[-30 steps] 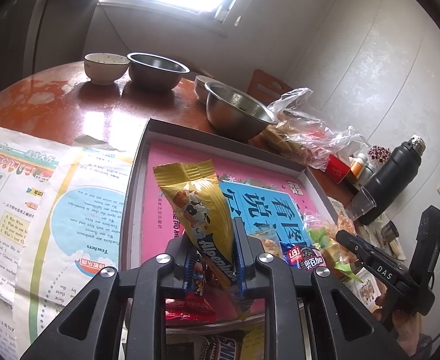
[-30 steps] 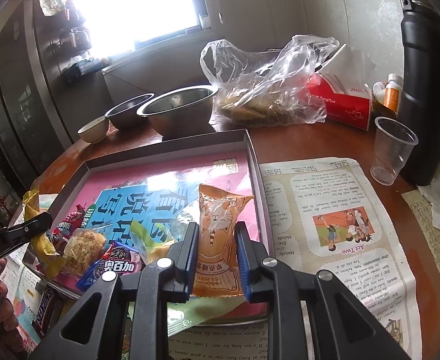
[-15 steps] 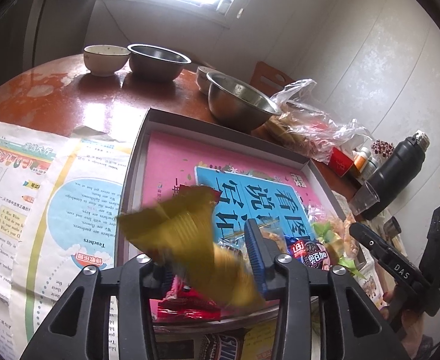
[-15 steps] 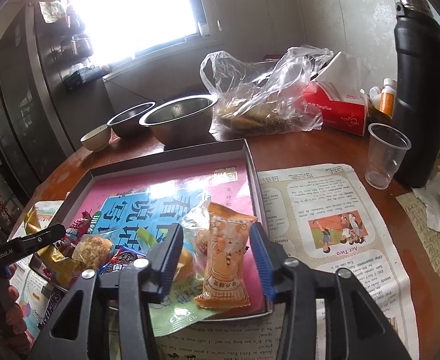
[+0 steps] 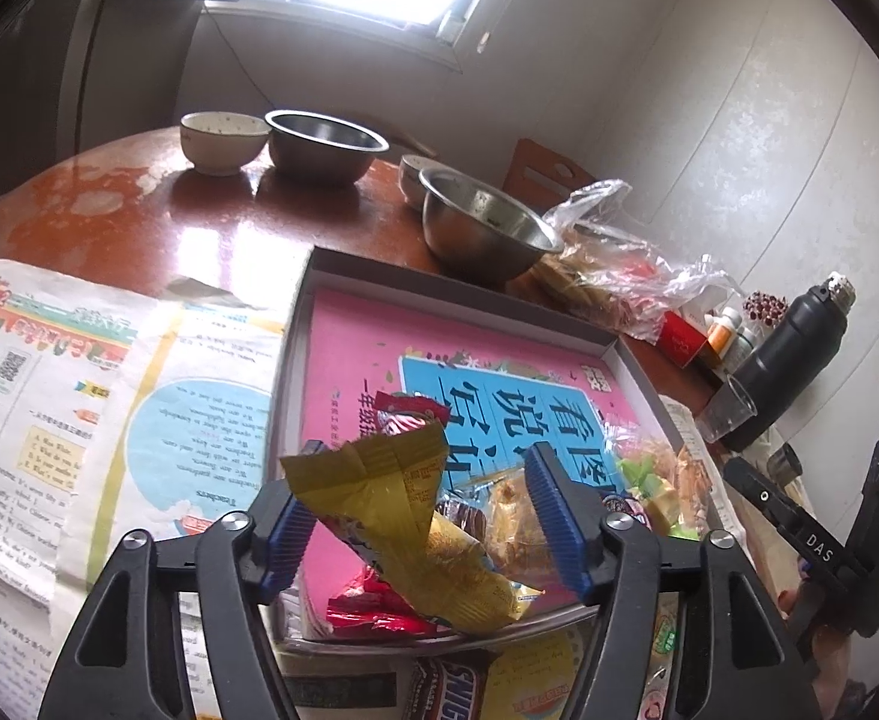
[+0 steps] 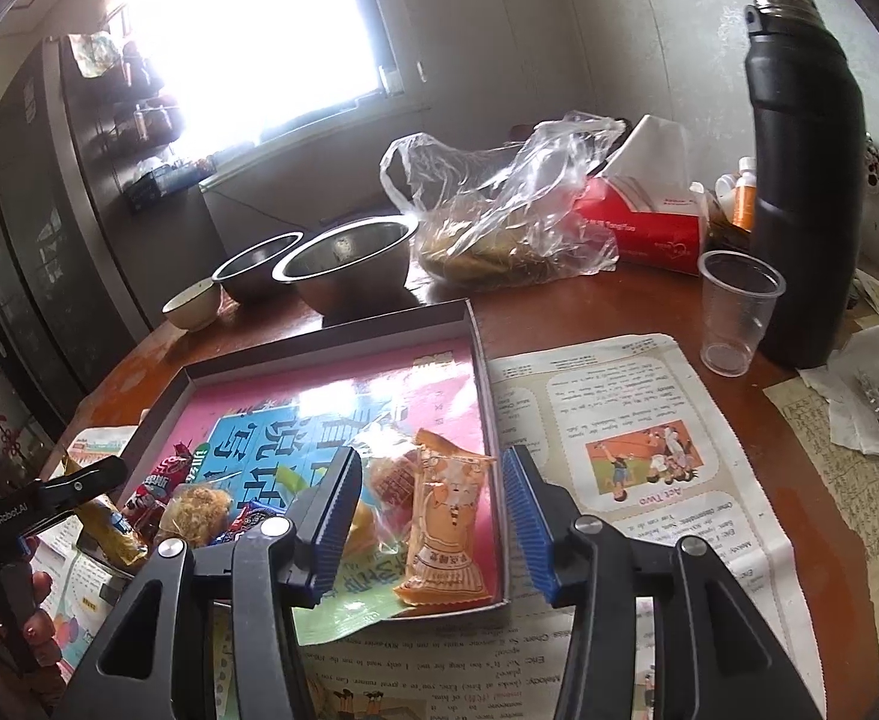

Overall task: Organize snacks
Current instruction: 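Open both grippers to drop the wafer bar and pastry into the tray, then withdraw both open grippers toward the Snickers bar and round biscuit pack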

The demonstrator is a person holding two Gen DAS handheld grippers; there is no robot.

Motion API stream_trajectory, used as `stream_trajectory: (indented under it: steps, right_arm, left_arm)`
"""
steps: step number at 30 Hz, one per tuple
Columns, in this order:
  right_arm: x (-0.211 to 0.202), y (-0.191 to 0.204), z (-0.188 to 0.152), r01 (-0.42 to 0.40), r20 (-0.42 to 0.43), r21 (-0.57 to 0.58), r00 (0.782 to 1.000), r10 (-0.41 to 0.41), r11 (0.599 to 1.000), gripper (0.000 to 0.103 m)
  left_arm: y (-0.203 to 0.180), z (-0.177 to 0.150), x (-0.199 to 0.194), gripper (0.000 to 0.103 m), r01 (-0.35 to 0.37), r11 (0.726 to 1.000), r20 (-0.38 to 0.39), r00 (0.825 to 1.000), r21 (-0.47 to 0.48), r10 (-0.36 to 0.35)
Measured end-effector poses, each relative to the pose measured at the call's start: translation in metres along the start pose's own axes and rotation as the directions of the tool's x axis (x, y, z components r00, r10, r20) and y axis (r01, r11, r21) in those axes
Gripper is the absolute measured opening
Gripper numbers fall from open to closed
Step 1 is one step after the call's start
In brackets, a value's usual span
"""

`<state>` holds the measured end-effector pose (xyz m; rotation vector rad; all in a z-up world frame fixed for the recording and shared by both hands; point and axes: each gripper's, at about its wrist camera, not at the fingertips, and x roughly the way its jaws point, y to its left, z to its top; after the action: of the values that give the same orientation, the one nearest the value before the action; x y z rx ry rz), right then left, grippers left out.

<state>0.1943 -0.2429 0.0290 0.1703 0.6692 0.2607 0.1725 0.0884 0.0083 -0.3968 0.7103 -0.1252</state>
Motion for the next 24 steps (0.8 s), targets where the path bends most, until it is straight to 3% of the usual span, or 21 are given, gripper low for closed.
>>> stream_trajectory:
  steps: [9, 24]
  right_arm:
    - [-0.015, -0.001, 0.001, -0.015, 0.025, 0.007, 1.000, 0.015, 1.000, 0.051]
    - [-0.045, 0.010, -0.012, -0.085, 0.039, -0.031, 0.996, 0.086, 0.996, 0.057]
  left_arm:
    - [0.001, 0.008, -0.026, 0.075, -0.018, 1.000, 0.047, 0.999, -0.001, 0.018]
    - [-0.017, -0.003, -0.056, 0.076, -0.069, 0.995, 0.024, 0.997, 0.067, 0.067]
